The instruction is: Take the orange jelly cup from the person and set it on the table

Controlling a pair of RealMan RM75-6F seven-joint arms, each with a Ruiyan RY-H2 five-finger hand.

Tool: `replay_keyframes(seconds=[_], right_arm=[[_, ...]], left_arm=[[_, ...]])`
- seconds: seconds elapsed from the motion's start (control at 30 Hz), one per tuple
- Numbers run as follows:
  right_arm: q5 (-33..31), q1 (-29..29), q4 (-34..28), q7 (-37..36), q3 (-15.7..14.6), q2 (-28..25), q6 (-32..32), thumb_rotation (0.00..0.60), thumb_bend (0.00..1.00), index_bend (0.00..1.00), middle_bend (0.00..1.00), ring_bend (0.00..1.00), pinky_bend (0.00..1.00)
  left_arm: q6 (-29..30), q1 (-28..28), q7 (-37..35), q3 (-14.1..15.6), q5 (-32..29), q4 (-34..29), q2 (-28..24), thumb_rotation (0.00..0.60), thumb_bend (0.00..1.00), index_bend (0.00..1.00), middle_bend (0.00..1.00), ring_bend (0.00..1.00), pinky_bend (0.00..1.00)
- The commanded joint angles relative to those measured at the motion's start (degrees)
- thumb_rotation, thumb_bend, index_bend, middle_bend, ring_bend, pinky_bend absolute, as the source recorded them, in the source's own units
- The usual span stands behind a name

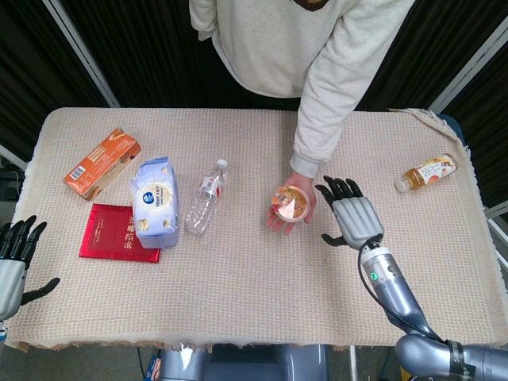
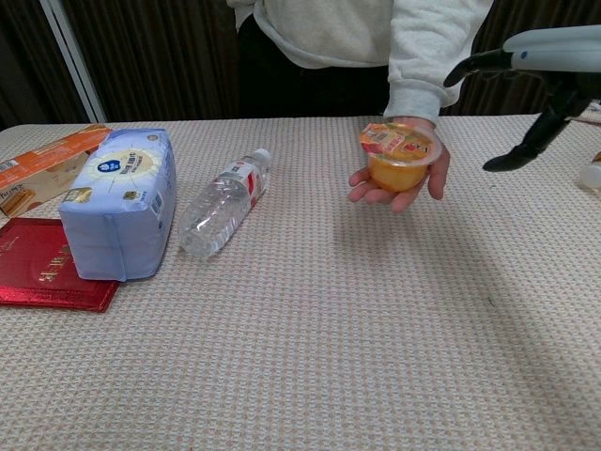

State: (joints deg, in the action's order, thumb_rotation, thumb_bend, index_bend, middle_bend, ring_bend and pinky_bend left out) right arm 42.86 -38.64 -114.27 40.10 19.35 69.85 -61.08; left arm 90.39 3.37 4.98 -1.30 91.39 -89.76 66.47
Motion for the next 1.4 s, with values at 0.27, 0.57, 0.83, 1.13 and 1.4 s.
replay_keyframes(seconds=[0.27,0.57,0.83,1.13,1.4], right_arm=[[-23.8,-15.8,0.3,10.8,3.8,5.5,-1.6,0.6,0.16,0.11,0.0,0.0,0.0],[-30.3,-22.3,5.0,11.9,2.4,9.4,-2.3,0.6,0.17,0.16,0.04,0.0,0.0],[-30.2,-23.8,9.2,11.3,-0.4,11.3,-2.9,0.6,0.22,0.31,0.21,0.13,0.15],[-19.5,-22.1,9.6,7.2,-3.7,12.5,-5.2,0.6,0.31,0.67,0.57,0.52,0.62],[-13.1,-20.3,2.2,5.8,-5.0,9.7,-8.6,0.6,0.31,0.68,0.58,0.52,0.62]], left_arm=[[-0.7,0.1,-0.8,0.0,-0.5,-0.4,-0.3,0.6,0.08,0.0,0.0,0.0,0.0],[-1.9,0.3,-1.6,-0.1,-1.9,-1.2,-1.0,0.6,0.08,0.0,0.0,0.0,0.0],[-2.0,0.2,-1.7,0.0,-2.0,-1.6,-1.2,0.6,0.08,0.0,0.0,0.0,0.0],[-2.0,0.3,-1.5,0.1,-1.9,-1.7,-1.1,0.6,0.08,0.0,0.0,0.0,0.0],[-2.2,0.3,-1.2,0.1,-2.0,-1.7,-1.0,0.6,0.08,0.0,0.0,0.0,0.0]])
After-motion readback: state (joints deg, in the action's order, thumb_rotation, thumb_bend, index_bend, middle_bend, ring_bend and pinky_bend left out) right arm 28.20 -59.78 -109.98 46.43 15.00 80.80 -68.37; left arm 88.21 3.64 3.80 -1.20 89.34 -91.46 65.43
